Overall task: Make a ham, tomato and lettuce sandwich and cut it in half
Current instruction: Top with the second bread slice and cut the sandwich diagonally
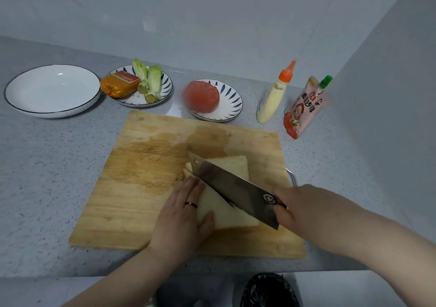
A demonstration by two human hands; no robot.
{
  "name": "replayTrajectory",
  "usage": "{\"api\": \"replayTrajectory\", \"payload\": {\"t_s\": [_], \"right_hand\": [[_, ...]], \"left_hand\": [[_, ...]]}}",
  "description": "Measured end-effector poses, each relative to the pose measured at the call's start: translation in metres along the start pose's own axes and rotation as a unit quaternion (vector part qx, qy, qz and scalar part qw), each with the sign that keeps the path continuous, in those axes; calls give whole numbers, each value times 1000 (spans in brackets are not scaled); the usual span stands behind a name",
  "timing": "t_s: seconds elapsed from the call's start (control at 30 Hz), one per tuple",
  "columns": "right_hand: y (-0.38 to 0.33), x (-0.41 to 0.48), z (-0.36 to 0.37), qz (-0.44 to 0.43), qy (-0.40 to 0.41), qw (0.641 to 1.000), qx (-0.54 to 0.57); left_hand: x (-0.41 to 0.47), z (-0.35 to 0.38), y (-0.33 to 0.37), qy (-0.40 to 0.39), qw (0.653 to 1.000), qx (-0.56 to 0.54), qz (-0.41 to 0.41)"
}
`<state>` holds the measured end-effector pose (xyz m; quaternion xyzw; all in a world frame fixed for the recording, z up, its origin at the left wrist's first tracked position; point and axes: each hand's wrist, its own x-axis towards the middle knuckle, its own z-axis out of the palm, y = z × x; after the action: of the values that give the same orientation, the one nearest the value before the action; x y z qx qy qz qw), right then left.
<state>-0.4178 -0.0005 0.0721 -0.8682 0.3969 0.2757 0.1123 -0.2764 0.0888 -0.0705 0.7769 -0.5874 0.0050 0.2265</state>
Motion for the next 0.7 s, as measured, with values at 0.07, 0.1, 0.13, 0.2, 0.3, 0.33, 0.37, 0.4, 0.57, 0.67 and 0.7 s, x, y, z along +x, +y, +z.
{"api": "replayTrajectory", "payload": {"t_s": [0.07, 0.1, 0.13, 0.2, 0.3, 0.33, 0.37, 0.4, 0.57, 0.67, 0.7], "right_hand": [[2, -2, 6, 6, 4, 1000, -5], [4, -3, 10, 6, 9, 1000, -6], [6, -2, 16, 7, 13, 1000, -7], [7, -2, 25, 12, 15, 1000, -9], [5, 0, 39, 7, 15, 1000, -4], [5, 2, 42, 3, 20, 1000, 10], [6, 3, 45, 1, 25, 999, 23], [6, 5, 47, 0, 30, 999, 34], [6, 12, 51, -4, 38, 998, 52], [1, 18, 52, -3, 39, 998, 50], [0, 20, 52, -2, 36, 998, 51]], "left_hand": [[-1, 2, -1, 3, 1000, -11, -2], [-1, 3, -1, 6, 1000, -12, -2], [-1, 3, -1, 10, 1000, -10, 0], [-1, 4, -1, 12, 1000, -17, 0], [0, 6, -1, 12, 1000, -20, 1], [0, 6, -1, 13, 1000, -18, 1], [0, 6, -1, 12, 1000, -18, 0], [0, 6, 0, 12, 1000, -20, 0], [0, 6, 0, 16, 999, -35, -3], [0, 6, 0, 16, 999, -38, -3], [0, 7, 0, 17, 999, -40, -3]]}}
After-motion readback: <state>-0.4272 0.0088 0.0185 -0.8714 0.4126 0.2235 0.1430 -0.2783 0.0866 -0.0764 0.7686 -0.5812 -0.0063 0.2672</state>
